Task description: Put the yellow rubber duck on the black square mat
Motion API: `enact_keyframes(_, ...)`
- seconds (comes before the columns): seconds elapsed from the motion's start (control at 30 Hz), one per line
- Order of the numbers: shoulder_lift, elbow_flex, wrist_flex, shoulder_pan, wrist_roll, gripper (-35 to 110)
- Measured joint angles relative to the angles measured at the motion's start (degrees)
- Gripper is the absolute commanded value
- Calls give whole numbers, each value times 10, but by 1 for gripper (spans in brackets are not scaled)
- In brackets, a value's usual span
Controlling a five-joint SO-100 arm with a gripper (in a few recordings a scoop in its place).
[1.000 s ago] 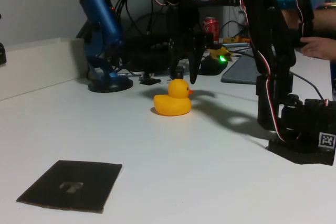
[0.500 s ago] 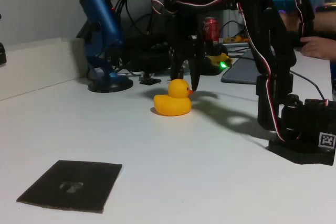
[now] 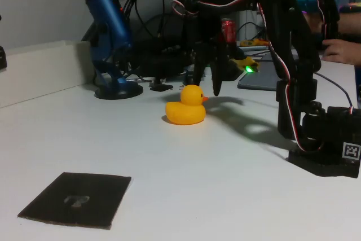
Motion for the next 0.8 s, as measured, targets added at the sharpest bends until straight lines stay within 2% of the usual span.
enact_keyframes(0.47, 0, 0, 4, -2, -1, 39)
enact_keyframes(0.8, 0, 0, 6, -79, 2, 39)
